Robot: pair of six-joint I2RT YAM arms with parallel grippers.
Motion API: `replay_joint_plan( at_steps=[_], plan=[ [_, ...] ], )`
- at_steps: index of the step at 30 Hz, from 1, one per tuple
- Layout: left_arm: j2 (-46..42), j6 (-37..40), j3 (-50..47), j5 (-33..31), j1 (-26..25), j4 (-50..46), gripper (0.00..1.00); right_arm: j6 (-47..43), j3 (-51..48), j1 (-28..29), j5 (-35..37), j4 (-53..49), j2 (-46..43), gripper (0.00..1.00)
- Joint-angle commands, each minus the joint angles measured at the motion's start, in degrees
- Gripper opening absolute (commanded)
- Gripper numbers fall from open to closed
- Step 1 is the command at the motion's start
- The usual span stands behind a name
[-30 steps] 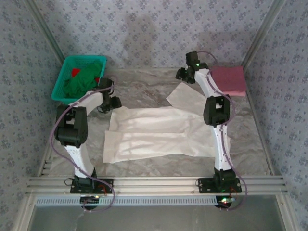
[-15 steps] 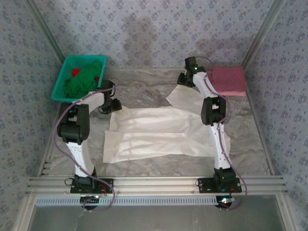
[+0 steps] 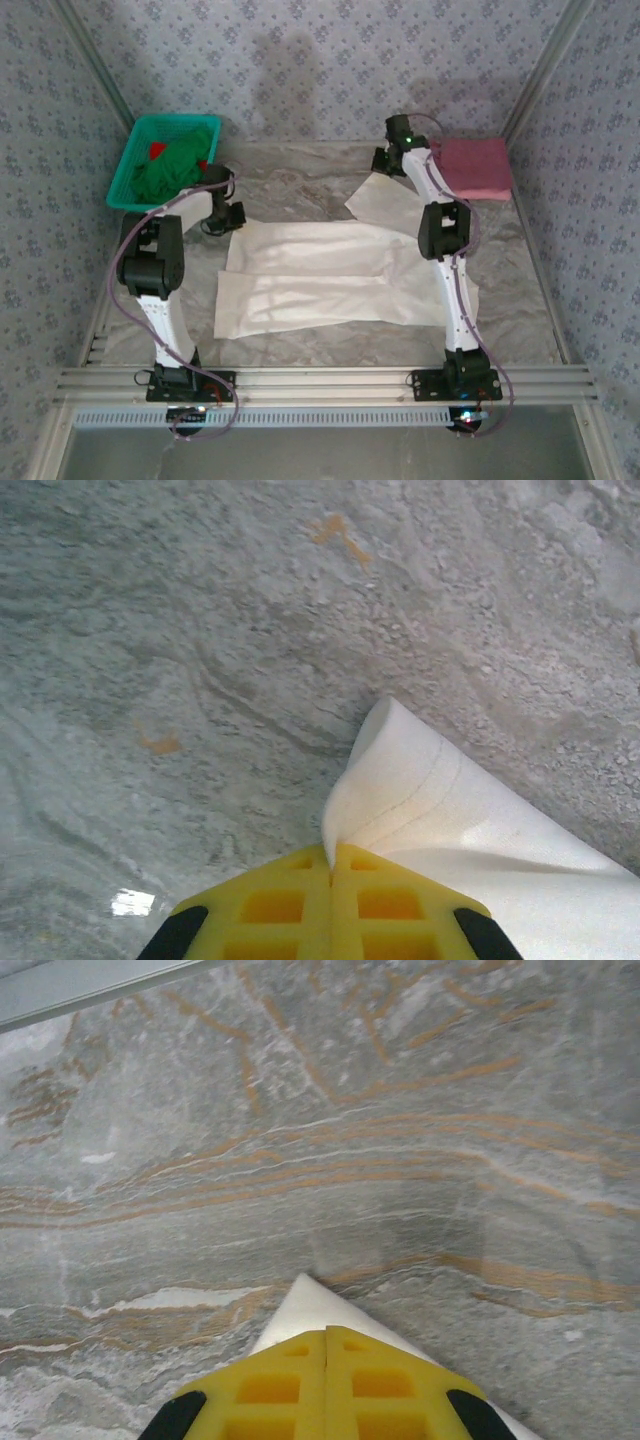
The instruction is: Fold and stack the t-shirts
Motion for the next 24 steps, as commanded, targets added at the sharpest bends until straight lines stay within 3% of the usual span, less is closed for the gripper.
replay_joint_plan(
  at_steps=[1,14,15,16,22,24],
  plan=[
    [-0.99,1.16,3.07,-1.42,1.31,-1.59,0.00,0.28,1.63,-1.40,0.76,-0.77,-3.93,0.00],
    [0.80,2.92,12.01,-0.78,2.34,-5.50,0.00,1.43,-2.13,-2.80,-4.65,6.77,-10.42,0.00],
    [0.86,2.90,11.79,-0.69,2.30,-5.22,0.00,1.40,-2.07,-2.52,-4.85,7.04,-9.55,0.09],
    [0.82,2.79,11.41,-0.55,2.19,-4.95,0.00,1.31,-1.90,-2.19,-5.70,6.99,-8.40,0.26],
    [-0.16,2.42,7.31,0.28,2.02,-3.84,0.00,5.72,-0.92,-2.85,-11.52,9.81,-1.52,0.36],
    [-0.51,2.25,5.74,0.53,2.04,-3.34,0.00,5.63,0.40,-2.95,-11.57,9.97,0.33,0.47]
  ],
)
